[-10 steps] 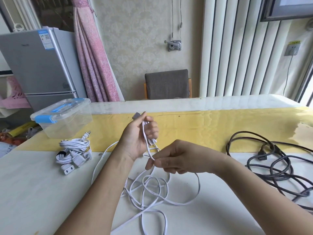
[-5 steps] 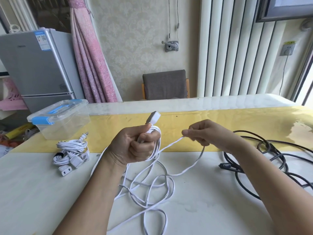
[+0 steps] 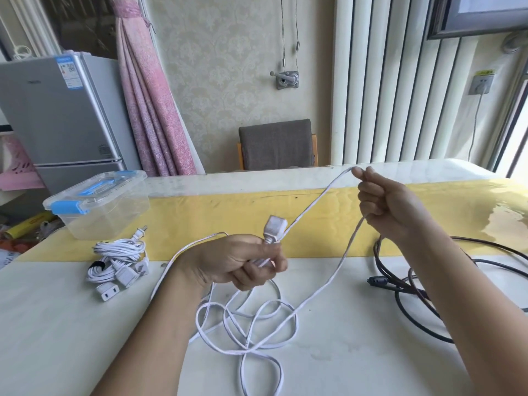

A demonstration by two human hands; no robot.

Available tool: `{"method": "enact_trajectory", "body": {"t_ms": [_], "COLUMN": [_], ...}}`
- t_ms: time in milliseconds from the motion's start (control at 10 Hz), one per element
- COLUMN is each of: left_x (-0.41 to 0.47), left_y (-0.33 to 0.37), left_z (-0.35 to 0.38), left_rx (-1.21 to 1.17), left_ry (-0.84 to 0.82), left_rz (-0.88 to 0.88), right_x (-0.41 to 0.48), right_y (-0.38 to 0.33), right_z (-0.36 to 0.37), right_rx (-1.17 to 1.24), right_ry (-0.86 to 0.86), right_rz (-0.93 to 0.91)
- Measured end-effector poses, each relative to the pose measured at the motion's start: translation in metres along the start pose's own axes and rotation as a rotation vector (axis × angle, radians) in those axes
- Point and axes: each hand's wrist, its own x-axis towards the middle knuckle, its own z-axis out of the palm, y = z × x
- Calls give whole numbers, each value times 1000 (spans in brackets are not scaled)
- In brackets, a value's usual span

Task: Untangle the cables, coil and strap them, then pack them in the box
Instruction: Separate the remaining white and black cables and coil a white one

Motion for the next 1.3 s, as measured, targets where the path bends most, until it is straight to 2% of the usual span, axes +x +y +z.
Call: {"method": "enact_trajectory", "body": {"t_ms": [200, 300, 400, 500, 600, 700, 800, 900, 1000, 1100, 1200, 1300], "left_x": [18, 27, 32, 33, 32, 29, 22, 8, -5, -15, -19, -24], "left_y": [-6, -8, -8, -4, -3, -1, 1, 0, 3, 6, 6, 6], "left_z": [3, -3, -9, -15, -19, -22, -26, -29, -26, -16, -11, -9], "left_rx": [-91, -272, -405, -580, -645, -802, -957, -1222, -1200, -935, -761, -625], "left_ry": [280, 424, 534, 670, 761, 746, 688, 289, 57, -91, -155, -269], "left_rz": [-14, 28, 82, 200, 274, 373, 463, 580, 564, 515, 489, 421], "right_x": [-11, -22, -30, -43, -52, -61, -61, -53, -47, -35, -23, -12], "right_y": [3, 7, 13, 27, 39, 56, 61, 66, 71, 66, 53, 30], "right_z": [23, 38, 51, 69, 78, 83, 82, 74, 67, 52, 37, 16], "right_rx": [-131, -199, -260, -454, -654, -971, -1097, -1269, -1340, -1368, -1328, -981], "right_ry": [-20, -86, -195, -407, -555, -748, -791, -806, -831, -726, -535, -254], "right_rz": [-89, -154, -154, -121, -147, -189, -128, 31, 129, 190, 190, 158]}}
